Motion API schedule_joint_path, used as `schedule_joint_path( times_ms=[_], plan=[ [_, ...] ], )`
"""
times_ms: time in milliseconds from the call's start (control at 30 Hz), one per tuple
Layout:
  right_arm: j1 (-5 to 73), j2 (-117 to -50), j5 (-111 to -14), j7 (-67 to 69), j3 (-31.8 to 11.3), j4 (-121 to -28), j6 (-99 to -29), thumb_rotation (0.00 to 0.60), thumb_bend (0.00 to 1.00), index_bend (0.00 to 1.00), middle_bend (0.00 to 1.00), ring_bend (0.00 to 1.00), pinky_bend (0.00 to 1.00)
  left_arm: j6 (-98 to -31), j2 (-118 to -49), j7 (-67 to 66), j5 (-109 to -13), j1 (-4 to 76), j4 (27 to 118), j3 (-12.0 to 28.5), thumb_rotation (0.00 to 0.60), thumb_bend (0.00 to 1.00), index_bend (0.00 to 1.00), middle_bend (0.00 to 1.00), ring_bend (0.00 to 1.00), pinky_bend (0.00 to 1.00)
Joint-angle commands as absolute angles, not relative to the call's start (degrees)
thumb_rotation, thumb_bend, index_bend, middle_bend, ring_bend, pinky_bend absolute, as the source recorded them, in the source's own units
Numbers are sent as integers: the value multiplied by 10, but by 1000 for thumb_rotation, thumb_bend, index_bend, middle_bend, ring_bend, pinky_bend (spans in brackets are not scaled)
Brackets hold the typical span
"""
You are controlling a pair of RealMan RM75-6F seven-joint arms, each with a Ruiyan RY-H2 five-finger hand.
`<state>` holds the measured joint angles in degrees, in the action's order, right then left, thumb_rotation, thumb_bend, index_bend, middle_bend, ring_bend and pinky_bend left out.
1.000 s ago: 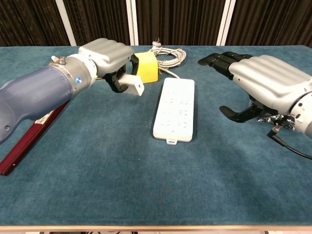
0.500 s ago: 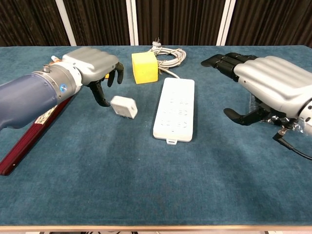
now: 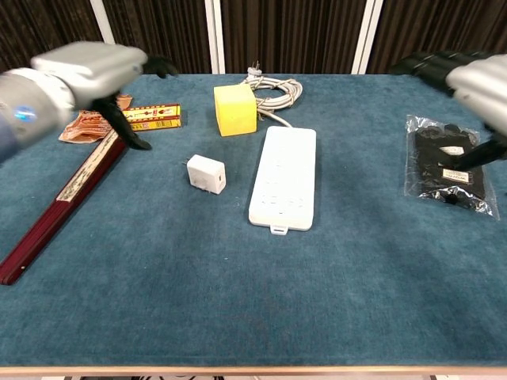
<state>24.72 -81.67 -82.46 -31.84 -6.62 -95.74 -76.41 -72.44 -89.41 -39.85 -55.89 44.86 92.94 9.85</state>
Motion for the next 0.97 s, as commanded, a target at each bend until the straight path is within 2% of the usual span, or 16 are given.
schedule_joint_path(
  times_ms=[33,100,233,500,733,967],
  plan=[
    [224,-784,-817,-291,-70,-962,-790,600,491,0,2,0,52,-772,-837,-343,-616,397,978,68,600,39,98,76,61,141],
    [208,-765,-818,-272,-65,-964,-804,600,482,0,0,0,37,-803,-802,-310,-652,364,1003,45,600,31,76,56,39,115],
    [170,-730,-824,-231,-44,-963,-832,600,391,0,0,0,21,-865,-743,-245,-727,292,1020,-11,600,15,32,20,5,78],
    [112,-713,-857,-159,-8,-935,-884,600,381,0,0,0,1,-972,-712,-163,-823,168,966,-91,600,1,0,0,0,41],
    [79,-708,-869,-99,2,-895,-912,600,380,0,0,0,0,-1031,-712,-77,-854,94,888,-102,600,1,0,0,0,37],
    [65,-715,-871,-55,5,-838,-907,600,380,0,0,0,0,-1039,-722,-19,-847,50,804,-91,600,1,0,0,0,37]
  ],
)
